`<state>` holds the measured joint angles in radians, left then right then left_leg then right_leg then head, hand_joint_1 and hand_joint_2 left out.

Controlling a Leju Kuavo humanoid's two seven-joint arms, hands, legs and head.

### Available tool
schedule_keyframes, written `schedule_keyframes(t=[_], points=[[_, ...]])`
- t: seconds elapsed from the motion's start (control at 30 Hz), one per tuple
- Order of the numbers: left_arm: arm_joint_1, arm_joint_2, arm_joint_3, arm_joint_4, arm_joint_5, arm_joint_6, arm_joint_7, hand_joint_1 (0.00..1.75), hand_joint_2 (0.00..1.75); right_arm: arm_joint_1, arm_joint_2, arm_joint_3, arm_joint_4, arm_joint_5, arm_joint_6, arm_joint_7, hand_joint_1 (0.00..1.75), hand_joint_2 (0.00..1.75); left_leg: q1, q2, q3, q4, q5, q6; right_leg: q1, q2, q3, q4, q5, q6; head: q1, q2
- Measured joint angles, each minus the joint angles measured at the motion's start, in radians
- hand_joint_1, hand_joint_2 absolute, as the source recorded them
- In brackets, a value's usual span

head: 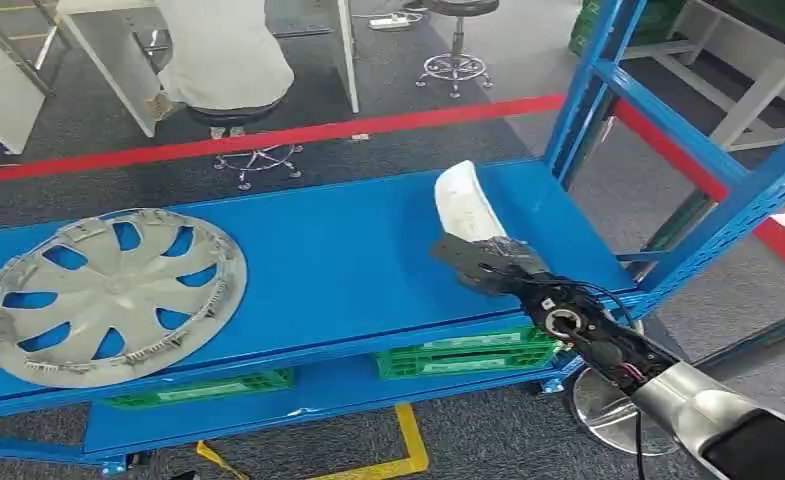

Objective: Take the parts from the cabinet and place them on the table.

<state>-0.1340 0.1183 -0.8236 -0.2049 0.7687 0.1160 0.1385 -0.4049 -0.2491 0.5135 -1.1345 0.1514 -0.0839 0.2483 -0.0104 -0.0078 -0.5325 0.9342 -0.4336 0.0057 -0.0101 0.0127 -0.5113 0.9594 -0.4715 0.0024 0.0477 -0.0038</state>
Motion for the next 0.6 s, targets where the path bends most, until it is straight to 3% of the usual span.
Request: schedule_keyframes(t=[0.43, 0.6], points=[[-0.002, 0.005, 0.000, 0.000, 0.000, -0.031, -0.021, 0.00, 1.75, 0.011, -0.002, 0.014, 0.009, 0.001, 0.003, -0.007, 1.71, 1.75, 0.000, 0.000, 0.000, 0.000, 0.000, 0.000, 0.000, 0.001, 0.001, -0.002, 0.000, 0.000, -0.002, 0.000], [-0.002, 0.006, 0.000, 0.000, 0.019, -0.006, -0.027, 0.00, 1.75, 0.013, -0.003, 0.015, 0.009, 0.015, -0.018, -0.010, 1.71, 1.75, 0.000, 0.000, -0.001, 0.000, 0.000, 0.000, 0.000, 0.001, 0.001, -0.002, 0.000, 0.000, -0.002, 0.000]])
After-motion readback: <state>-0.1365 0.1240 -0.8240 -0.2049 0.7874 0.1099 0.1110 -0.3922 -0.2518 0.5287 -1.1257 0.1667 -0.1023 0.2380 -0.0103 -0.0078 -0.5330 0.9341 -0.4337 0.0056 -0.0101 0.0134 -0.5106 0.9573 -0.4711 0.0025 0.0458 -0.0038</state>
